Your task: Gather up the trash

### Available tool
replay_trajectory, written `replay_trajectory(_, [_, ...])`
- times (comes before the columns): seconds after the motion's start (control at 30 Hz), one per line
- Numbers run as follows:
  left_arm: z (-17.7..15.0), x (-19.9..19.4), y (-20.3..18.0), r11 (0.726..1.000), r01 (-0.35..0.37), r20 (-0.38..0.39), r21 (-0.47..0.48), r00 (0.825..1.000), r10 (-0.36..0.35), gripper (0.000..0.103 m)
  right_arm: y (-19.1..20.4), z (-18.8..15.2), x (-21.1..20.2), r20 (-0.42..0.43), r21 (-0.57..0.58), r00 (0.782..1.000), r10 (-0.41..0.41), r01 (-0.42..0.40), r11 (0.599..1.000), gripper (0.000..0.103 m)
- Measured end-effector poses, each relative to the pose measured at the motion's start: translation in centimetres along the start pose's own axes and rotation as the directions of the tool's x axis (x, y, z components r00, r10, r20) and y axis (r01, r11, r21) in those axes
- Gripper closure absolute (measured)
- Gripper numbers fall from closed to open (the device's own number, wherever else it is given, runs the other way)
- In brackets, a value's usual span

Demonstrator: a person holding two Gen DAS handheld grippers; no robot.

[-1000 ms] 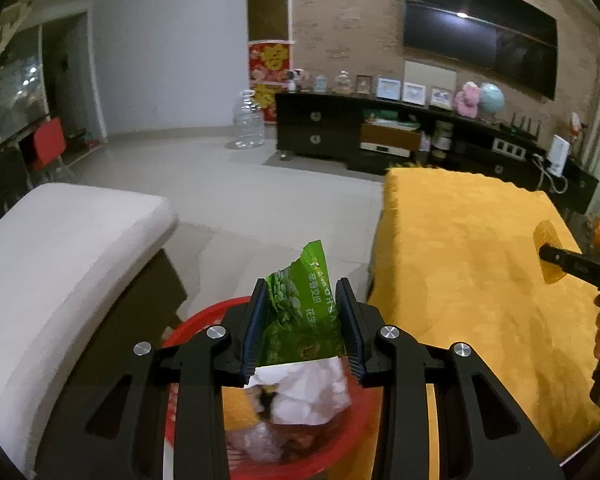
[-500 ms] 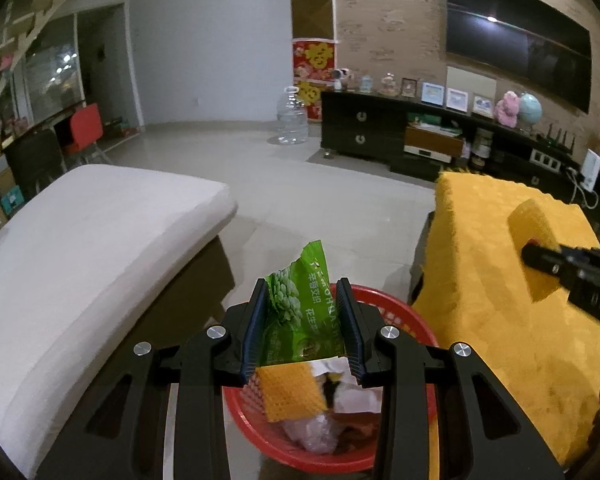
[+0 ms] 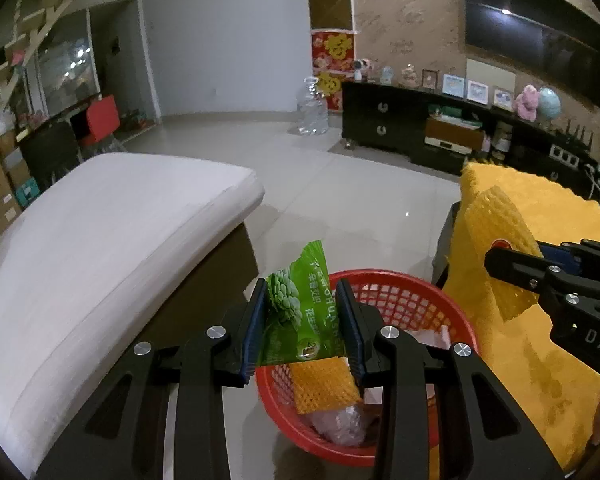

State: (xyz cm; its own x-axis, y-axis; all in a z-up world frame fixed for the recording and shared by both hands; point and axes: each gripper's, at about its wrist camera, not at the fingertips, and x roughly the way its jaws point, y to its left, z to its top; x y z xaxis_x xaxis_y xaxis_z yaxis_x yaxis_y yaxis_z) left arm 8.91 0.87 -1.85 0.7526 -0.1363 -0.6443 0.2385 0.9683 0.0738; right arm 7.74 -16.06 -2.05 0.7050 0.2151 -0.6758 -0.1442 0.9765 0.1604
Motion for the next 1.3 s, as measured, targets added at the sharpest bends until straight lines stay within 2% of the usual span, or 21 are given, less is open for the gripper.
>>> replay_trajectory(0.23, [-0.9,1.6,0.7,1.000,-0.003,-0.053,-0.019,0.999,0.002,0.070,0.2,-0.8,2.0,-0.042,0.000,0.999,0.001,-0.001,1.000,0.081])
replay_trajectory(0.67, [-1.4,2.4,0.5,0.999,0.012,-0.088,-0.037,0.996,-0.015,0.069,0.3,-1.7,3.2,-0.096,0.014,0.995,0.022,-0.021,1.000,0.079])
replay_trajectory(0.77, [-1.4,2.4,0.4,0.999,0.024,-0.090,-0.042,0.996,-0.027,0.064,0.3,-2.0,3.5,-0.109,0.017,0.993,0.034,-0.033,0.999,0.071])
replay_trajectory(0.83, [-1.3,2.4,0.4,0.998,0.034,-0.086,-0.045,0.996,-0.037,0.061,0.3,-2.0,3.5,-0.115,0.030,0.993,0.041,-0.037,0.999,0.055])
replay_trajectory(0.9, [-1.2,2.3,0.4,0.998,0.044,-0.080,-0.048,0.996,-0.048,0.055,0.2,-2.2,3.5,-0.114,0.035,0.993,0.038,-0.034,0.999,0.049])
replay_trajectory(1.0, [-1.1,1.9,0.2,0.998,0.050,-0.064,-0.046,0.997,-0.052,0.043,0.0,-2.2,3.5,-0.116,0.040,0.993,0.038,-0.033,0.999,0.048])
replay_trajectory(1.1, [-0.9,1.6,0.1,0.997,0.052,-0.049,-0.049,0.997,-0.055,0.035,-0.3,-2.2,3.4,-0.114,0.050,0.993,0.036,-0.030,0.998,0.046])
replay_trajectory(1.23, [-0.6,1.5,0.6,0.996,0.041,-0.037,-0.074,0.998,-0.044,0.027,-1.0,-2.4,2.9,-0.095,0.072,0.995,0.007,0.000,0.997,0.033])
replay_trajectory(1.3, [-0.6,1.2,1.0,0.995,0.039,-0.029,-0.088,0.999,-0.042,0.024,-1.6,-2.4,2.6,-0.086,0.086,0.996,-0.011,0.019,0.996,0.030])
